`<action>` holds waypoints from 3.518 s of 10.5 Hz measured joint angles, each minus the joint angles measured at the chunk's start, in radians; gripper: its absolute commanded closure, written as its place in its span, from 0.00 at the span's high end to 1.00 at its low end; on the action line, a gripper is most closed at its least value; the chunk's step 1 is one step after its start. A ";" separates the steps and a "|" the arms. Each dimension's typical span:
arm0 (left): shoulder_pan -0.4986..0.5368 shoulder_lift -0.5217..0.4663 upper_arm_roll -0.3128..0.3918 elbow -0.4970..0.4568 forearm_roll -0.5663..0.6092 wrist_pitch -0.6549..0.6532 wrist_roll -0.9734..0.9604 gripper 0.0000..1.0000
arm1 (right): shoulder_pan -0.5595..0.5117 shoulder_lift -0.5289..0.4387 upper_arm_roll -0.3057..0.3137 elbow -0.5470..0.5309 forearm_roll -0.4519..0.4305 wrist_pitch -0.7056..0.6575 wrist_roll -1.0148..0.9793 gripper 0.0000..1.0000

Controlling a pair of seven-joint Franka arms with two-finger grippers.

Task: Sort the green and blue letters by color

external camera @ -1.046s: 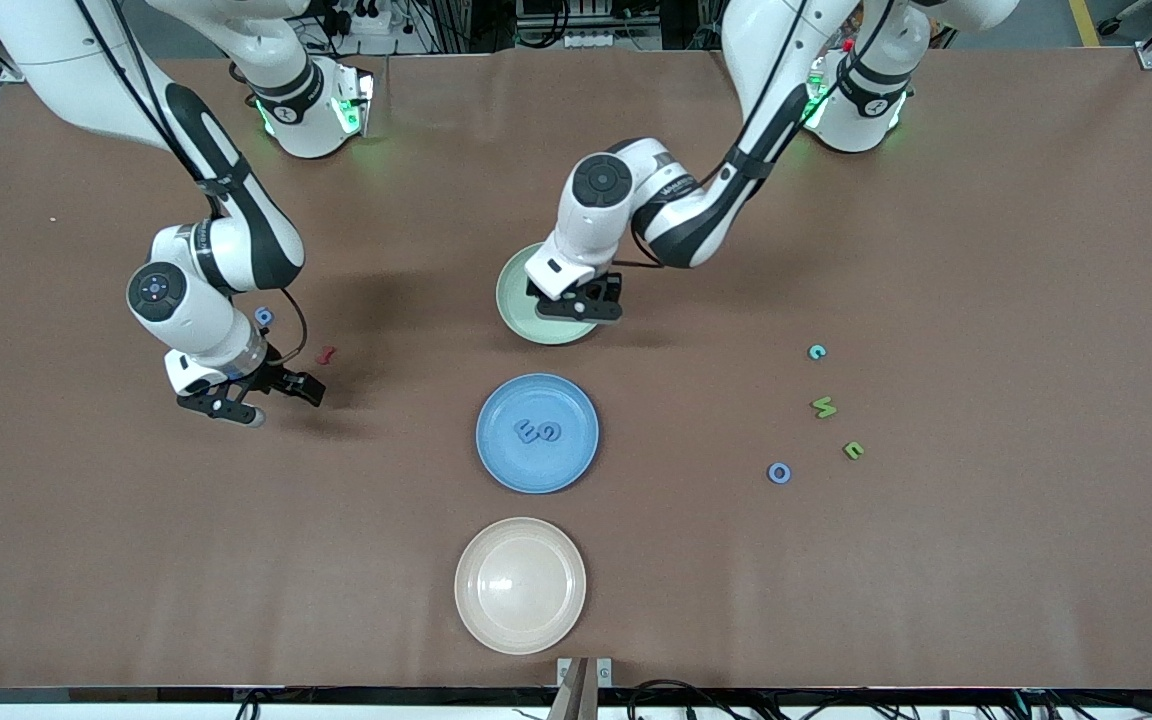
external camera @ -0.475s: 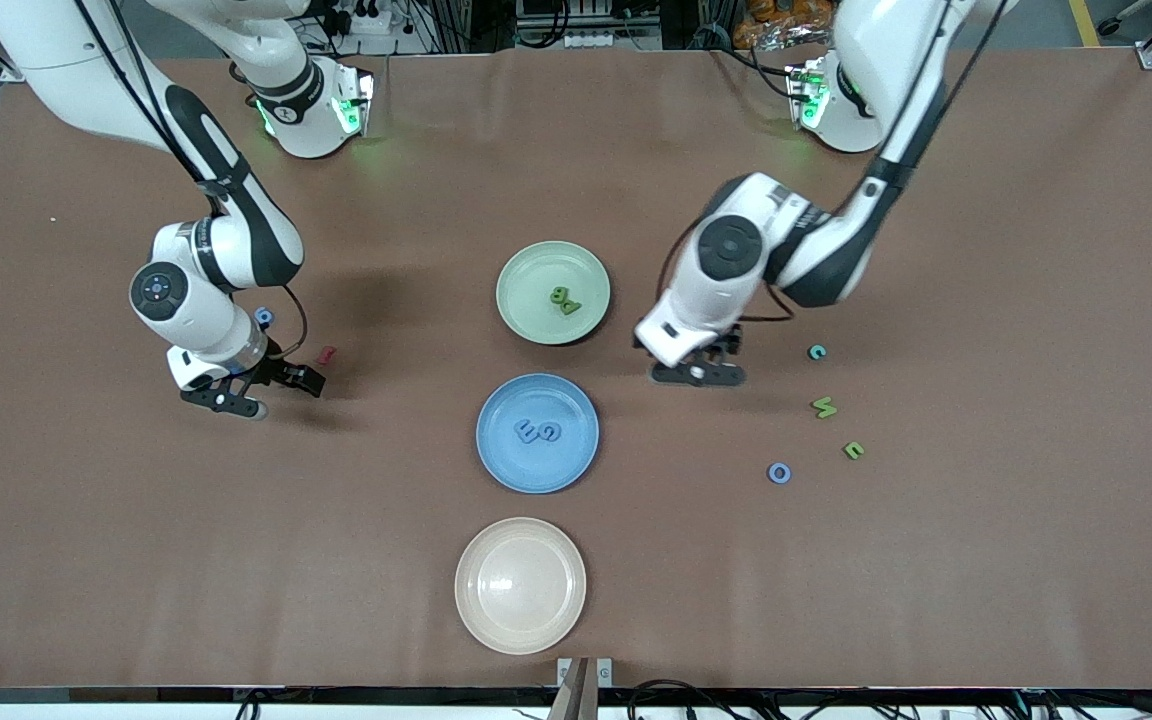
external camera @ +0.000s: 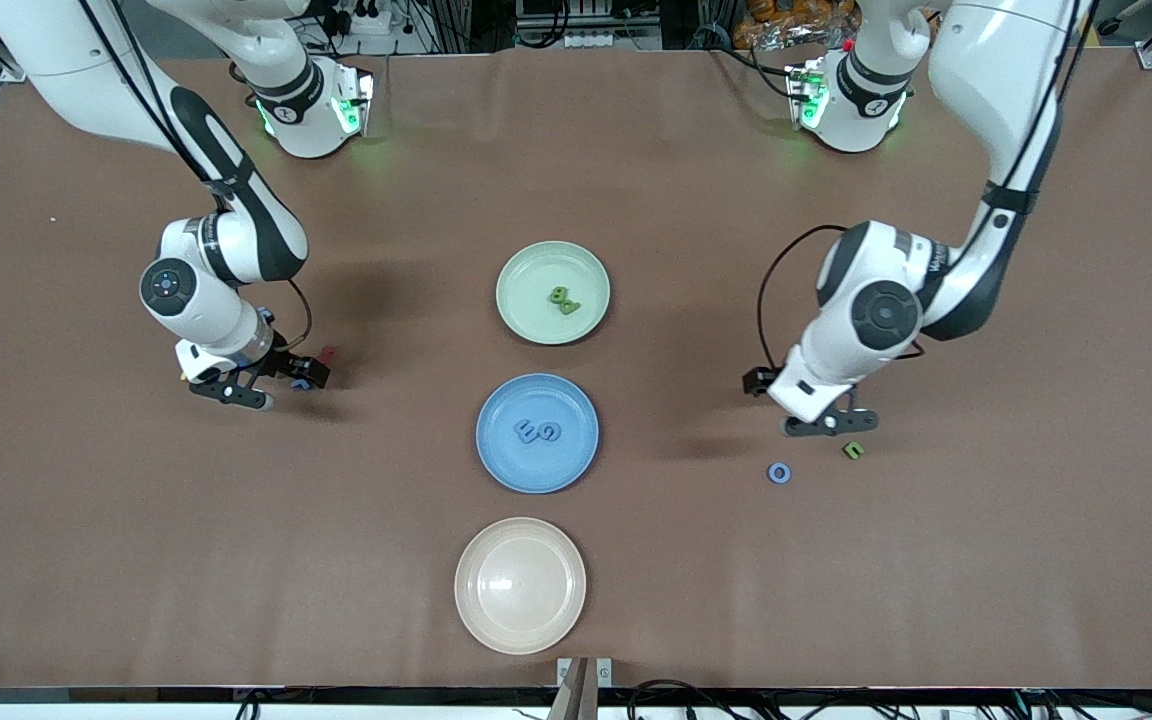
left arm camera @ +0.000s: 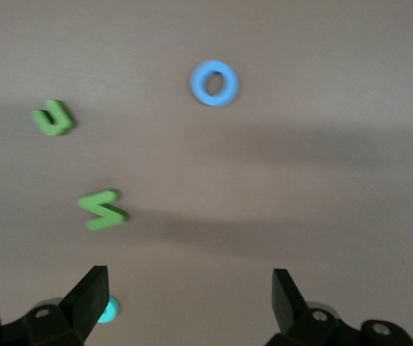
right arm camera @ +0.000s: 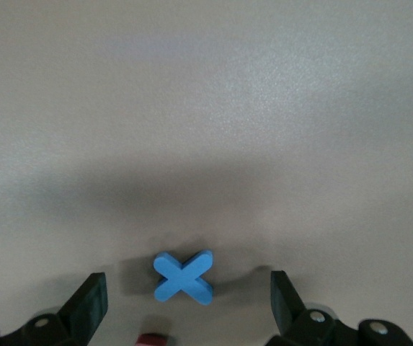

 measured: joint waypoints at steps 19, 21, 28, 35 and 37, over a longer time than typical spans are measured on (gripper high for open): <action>0.146 0.150 -0.006 -0.012 0.003 0.108 0.000 0.14 | 0.335 -0.038 0.012 0.280 0.269 -0.169 0.169 0.22; 0.147 0.148 -0.005 -0.012 0.007 0.108 0.000 0.00 | 0.420 0.054 0.013 0.410 0.269 -0.169 0.259 0.23; 0.024 0.140 -0.029 0.036 0.010 0.092 -0.082 0.00 | 0.506 0.287 0.002 0.702 0.268 -0.274 0.330 1.00; -0.302 0.133 -0.036 0.096 0.008 0.087 -0.468 0.00 | 0.248 0.031 -0.005 0.353 0.123 -0.393 -0.015 1.00; -0.389 0.135 -0.037 0.108 -0.010 0.088 -0.562 0.00 | 0.182 -0.034 -0.004 0.250 0.018 -0.393 -0.093 1.00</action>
